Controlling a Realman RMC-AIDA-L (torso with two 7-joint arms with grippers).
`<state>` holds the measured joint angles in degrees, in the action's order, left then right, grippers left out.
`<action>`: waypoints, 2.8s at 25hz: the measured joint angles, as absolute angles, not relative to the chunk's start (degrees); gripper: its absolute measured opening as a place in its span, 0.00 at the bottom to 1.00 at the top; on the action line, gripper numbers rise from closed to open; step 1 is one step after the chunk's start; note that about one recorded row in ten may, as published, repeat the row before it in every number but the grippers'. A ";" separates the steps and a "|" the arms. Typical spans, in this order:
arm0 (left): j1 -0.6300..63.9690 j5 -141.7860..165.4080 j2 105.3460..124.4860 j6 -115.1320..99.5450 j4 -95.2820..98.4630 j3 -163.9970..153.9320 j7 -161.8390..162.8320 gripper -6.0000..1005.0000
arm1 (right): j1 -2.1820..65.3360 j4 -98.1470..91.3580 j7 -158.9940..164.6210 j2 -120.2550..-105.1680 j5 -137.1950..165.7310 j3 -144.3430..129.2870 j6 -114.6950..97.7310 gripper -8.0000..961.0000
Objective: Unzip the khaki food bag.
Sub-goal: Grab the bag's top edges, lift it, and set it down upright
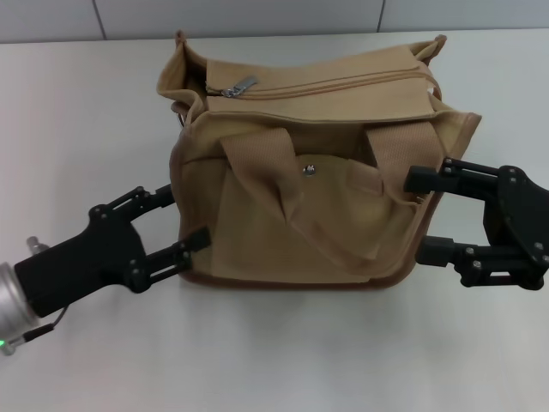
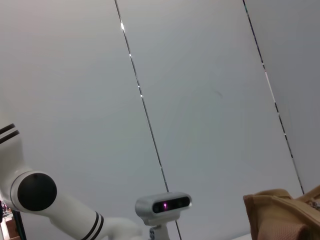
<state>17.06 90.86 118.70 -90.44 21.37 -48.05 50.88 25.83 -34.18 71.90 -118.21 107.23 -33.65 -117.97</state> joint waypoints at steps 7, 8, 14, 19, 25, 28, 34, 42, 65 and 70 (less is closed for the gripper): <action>19.32 90.79 118.76 -86.87 18.62 -47.99 48.35 0.75 | 25.86 -34.19 71.90 -118.21 107.23 -33.66 -117.59 0.86; 19.31 90.68 118.79 -87.24 18.56 -47.92 47.58 0.73 | 25.84 -34.18 71.89 -118.21 107.23 -33.66 -117.56 0.86; 19.25 90.30 118.63 -88.52 18.54 -47.93 46.77 0.53 | 25.82 -34.19 71.89 -118.26 107.23 -33.66 -117.24 0.86; 19.30 90.16 118.56 -89.15 18.82 -48.07 46.06 0.23 | 25.84 -34.13 71.31 -118.34 107.23 -33.66 -116.50 0.86; 19.46 90.16 118.56 -89.32 18.73 -47.96 45.38 0.07 | 25.88 -34.10 71.28 -118.38 107.22 -33.66 -115.82 0.86; 19.48 90.11 118.56 -89.31 18.87 -47.93 45.37 0.06 | 25.95 -34.10 71.26 -118.39 107.22 -33.66 -115.51 0.86; 19.53 87.82 118.36 -89.87 19.15 -47.70 45.81 0.06 | 26.13 -34.09 71.22 -118.40 107.15 -33.53 -115.29 0.86; 20.07 86.43 118.18 -96.55 20.54 -40.99 46.13 0.06 | 25.92 -34.10 71.19 -118.78 107.06 -31.19 -115.29 0.86; 22.26 82.59 118.31 -101.47 24.31 -38.84 43.18 0.06 | 25.79 -32.63 70.34 -118.97 107.03 -29.18 -115.29 0.86; 22.26 82.60 118.37 -101.71 24.12 -39.34 41.90 0.06 | 25.82 -31.58 69.77 -119.01 106.40 -29.14 -115.22 0.86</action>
